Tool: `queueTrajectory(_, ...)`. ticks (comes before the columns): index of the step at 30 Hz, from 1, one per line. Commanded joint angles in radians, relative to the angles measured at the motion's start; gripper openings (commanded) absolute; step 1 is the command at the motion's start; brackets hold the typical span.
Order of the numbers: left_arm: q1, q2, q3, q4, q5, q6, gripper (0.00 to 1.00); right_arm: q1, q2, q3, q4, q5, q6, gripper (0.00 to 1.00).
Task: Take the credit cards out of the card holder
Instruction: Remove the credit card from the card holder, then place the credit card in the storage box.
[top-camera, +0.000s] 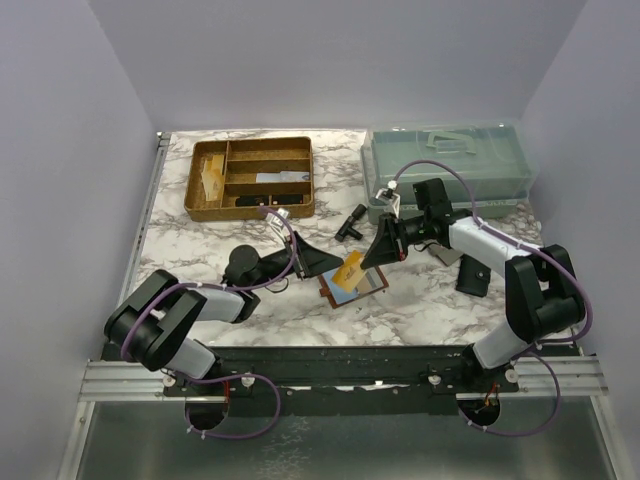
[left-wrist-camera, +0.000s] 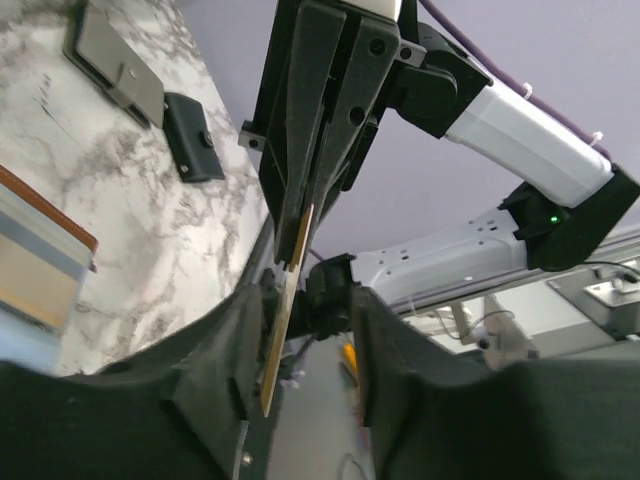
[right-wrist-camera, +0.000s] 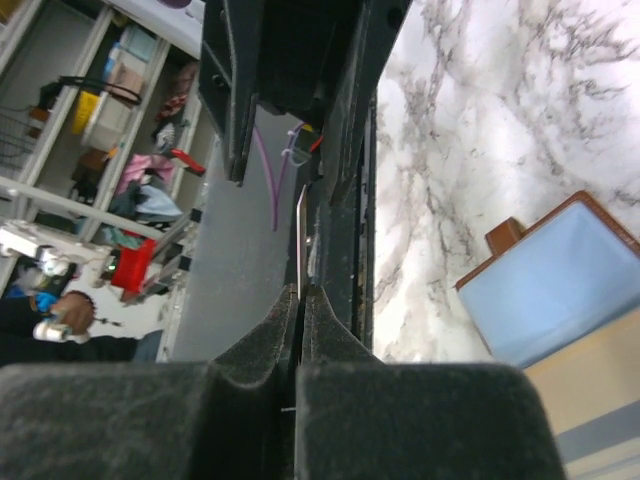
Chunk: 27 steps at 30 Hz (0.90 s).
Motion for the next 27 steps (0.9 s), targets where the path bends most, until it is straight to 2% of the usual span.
queueTrajectory(1,0.023,0.027,0.000,0.038,0.101,-0.027,0.57,0.000,-0.006,0.075,-0.225,0.054,-0.261,0.00)
queueTrajectory(2,0.031,0.033,0.000,0.035,0.136,-0.035,0.62,0.000,-0.007,0.081,-0.247,0.065,-0.290,0.00)
queueTrajectory(5,0.037,0.055,0.012,-0.019,0.210,-0.035,0.83,0.000,-0.006,0.084,-0.265,0.073,-0.311,0.00)
queueTrajectory(6,0.034,0.061,0.015,-0.041,0.220,-0.028,0.97,0.000,-0.002,0.085,-0.268,0.070,-0.313,0.00)
queueTrajectory(10,0.022,0.063,0.025,-0.069,0.229,-0.007,0.99,0.000,0.023,0.095,-0.293,0.063,-0.326,0.00)
queueTrajectory(14,-0.017,0.045,0.073,-0.244,0.200,0.090,0.99,0.001,0.046,0.101,-0.308,0.044,-0.333,0.00)
queueTrajectory(16,-0.031,0.051,0.096,-0.282,0.192,0.123,0.99,0.002,0.056,0.101,-0.311,0.040,-0.330,0.00)
queueTrajectory(19,-0.036,0.063,0.117,-0.294,0.204,0.138,0.94,0.002,0.073,0.106,-0.320,0.046,-0.332,0.00)
queueTrajectory(22,-0.036,0.068,0.143,-0.337,0.216,0.160,0.83,0.003,0.086,0.114,-0.342,0.046,-0.342,0.00)
queueTrajectory(27,-0.036,0.067,0.177,-0.429,0.220,0.200,0.48,0.011,0.105,0.125,-0.363,0.053,-0.354,0.00)
